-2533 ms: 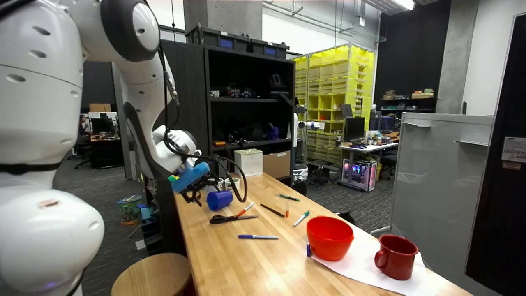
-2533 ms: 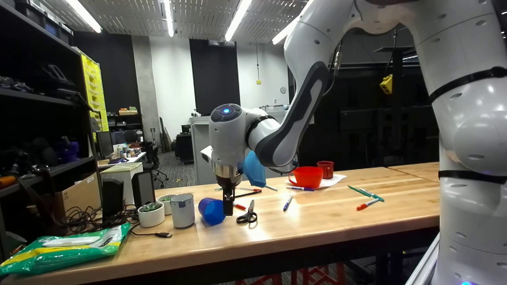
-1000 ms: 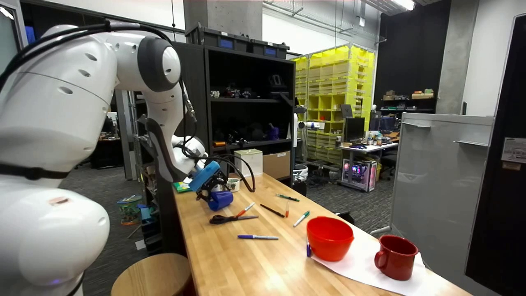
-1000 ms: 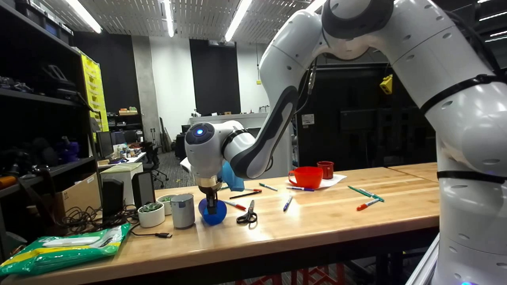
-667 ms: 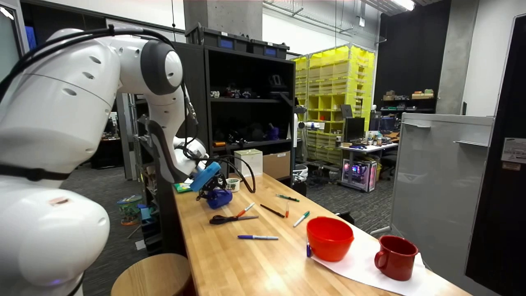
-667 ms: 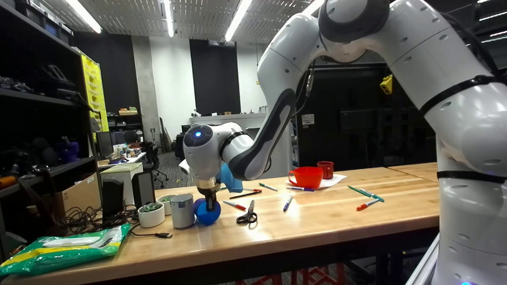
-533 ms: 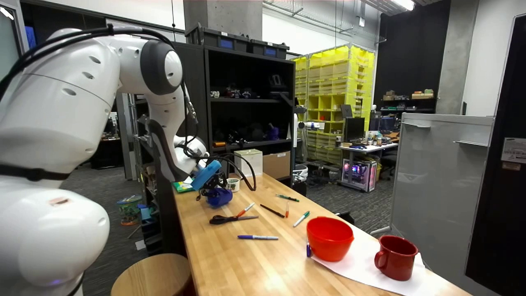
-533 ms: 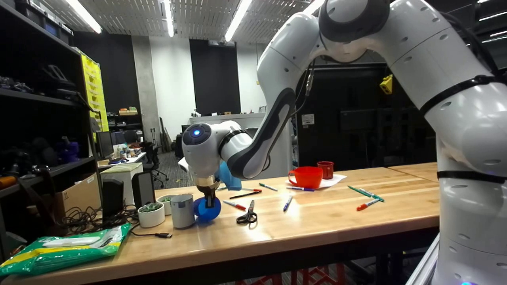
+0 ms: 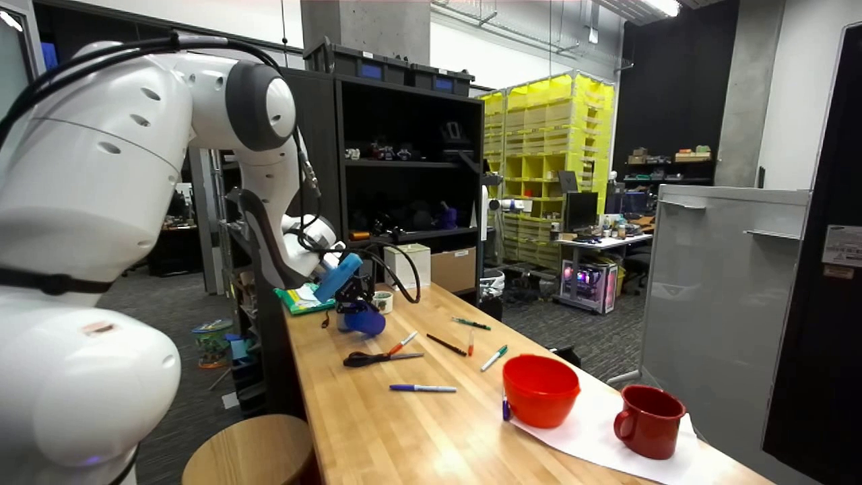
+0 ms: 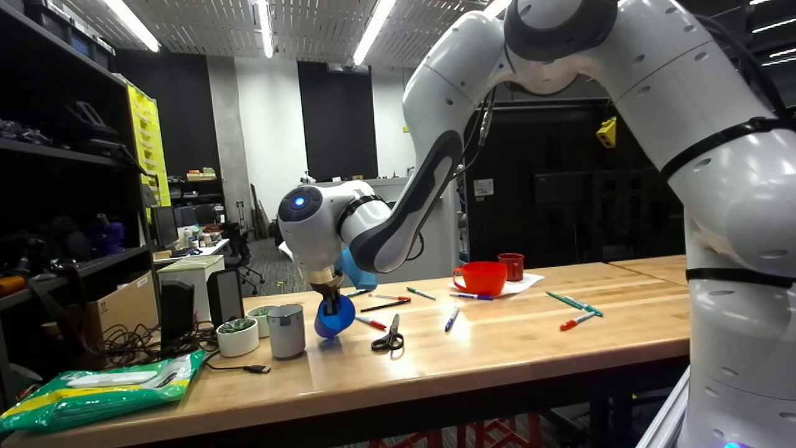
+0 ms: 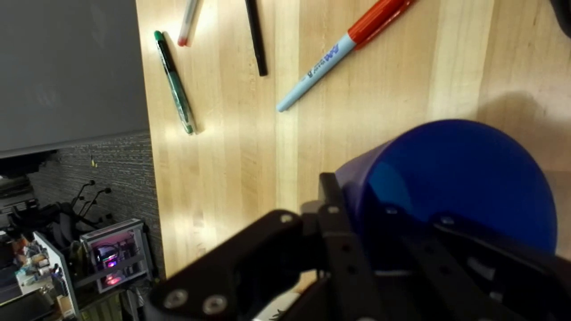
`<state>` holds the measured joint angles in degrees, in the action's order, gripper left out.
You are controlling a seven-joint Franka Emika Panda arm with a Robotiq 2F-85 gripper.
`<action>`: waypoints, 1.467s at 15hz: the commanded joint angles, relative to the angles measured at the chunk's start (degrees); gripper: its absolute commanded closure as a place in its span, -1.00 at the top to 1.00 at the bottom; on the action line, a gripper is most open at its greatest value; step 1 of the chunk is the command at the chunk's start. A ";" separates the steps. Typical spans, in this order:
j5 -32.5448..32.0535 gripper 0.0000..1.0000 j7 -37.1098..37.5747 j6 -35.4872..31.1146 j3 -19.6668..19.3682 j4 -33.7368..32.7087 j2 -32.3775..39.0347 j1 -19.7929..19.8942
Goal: Make the cup stand upright
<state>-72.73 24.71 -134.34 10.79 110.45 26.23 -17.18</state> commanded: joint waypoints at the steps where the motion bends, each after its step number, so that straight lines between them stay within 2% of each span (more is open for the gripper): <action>1: 6.43 -1.00 -4.12 4.39 1.05 3.12 -4.89 0.30; 4: 16.29 -0.96 -9.79 6.69 1.99 3.83 -8.35 1.38; 7: 30.77 -0.96 -19.21 5.08 2.86 4.45 -12.17 4.22; 11: 48.42 -0.96 -28.48 5.66 1.23 6.09 -16.91 7.23; 15: 63.09 -0.96 -35.84 4.14 -1.02 9.85 -20.97 11.35; 19: 75.54 -0.96 -43.26 -0.31 -2.33 9.86 -19.76 13.62; 22: 79.38 -0.96 -43.15 0.55 -2.79 5.87 -15.29 13.77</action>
<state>3.55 -17.97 -134.02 8.25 119.22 7.73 -3.38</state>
